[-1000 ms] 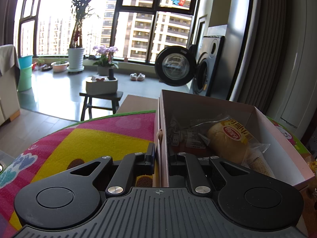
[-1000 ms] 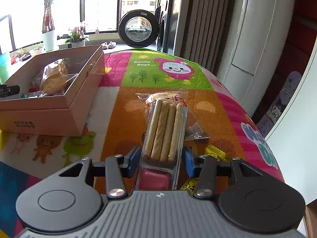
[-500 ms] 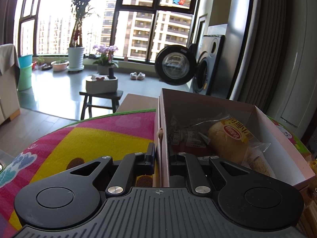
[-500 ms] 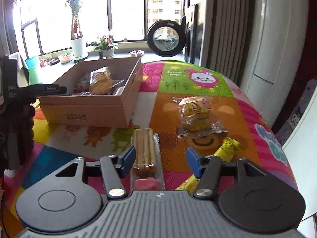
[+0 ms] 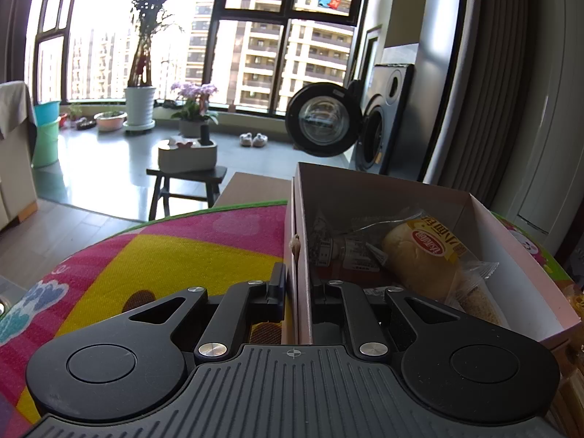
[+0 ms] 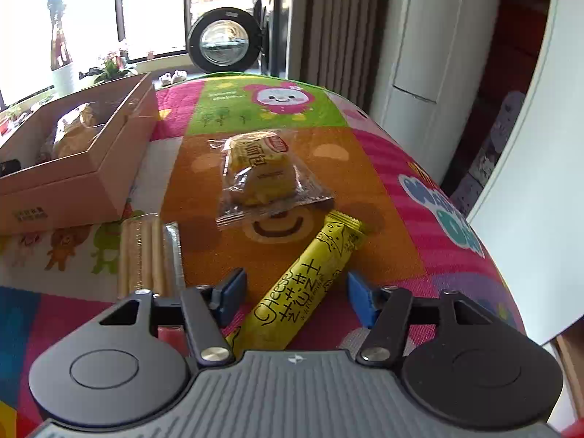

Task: Organize objects
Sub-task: 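Grasp the yellow cheese stick on the mat with the right tool, then carry the cheese stick into the box and open the right tool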

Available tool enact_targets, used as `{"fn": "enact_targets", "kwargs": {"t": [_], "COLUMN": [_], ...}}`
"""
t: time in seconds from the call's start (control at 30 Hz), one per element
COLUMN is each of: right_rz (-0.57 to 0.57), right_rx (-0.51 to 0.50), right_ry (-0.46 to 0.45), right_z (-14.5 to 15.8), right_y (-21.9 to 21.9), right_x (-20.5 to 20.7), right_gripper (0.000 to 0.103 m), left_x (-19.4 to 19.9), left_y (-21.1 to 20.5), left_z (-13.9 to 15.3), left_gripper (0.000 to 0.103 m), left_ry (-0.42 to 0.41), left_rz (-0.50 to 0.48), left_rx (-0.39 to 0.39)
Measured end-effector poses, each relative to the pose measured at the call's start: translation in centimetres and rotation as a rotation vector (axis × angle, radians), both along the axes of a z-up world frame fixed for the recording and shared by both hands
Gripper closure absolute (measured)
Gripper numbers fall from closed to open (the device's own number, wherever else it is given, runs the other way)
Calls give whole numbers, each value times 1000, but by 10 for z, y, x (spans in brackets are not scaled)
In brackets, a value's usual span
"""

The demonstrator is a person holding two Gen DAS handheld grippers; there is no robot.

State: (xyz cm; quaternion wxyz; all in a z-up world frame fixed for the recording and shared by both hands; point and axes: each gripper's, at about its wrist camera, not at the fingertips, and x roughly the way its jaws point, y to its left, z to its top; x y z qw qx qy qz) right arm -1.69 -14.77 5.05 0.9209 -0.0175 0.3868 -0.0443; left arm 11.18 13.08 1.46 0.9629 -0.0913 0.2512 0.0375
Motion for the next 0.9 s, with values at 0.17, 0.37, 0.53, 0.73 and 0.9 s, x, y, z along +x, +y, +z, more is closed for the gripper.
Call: {"fn": "enact_targets", "kwargs": {"t": [0.17,0.37,0.53,0.73,0.9], "right_rz": [122,217,185,172,209], "right_rx": [-45,-102,-73,-44,-83], "right_ry": [23,61,44,28,51], "right_z": [3,8,5,4,7], "right_y": [15,24,23,23,36], "right_x": [-18,-44,-36,-21,-30], "right_gripper": [72,74,69,69,82], "left_x": [0,0,0,0,0], "left_y": [-1,-1,-1,-1,-1], "left_z": [-1,-1,-1,-1,-1], "left_gripper": [90,90,90,90,90], "left_ry": [2,2,2,3,2], "left_rz": [0,0,0,0,0], "left_rx": [1,3,3,2,1]}}
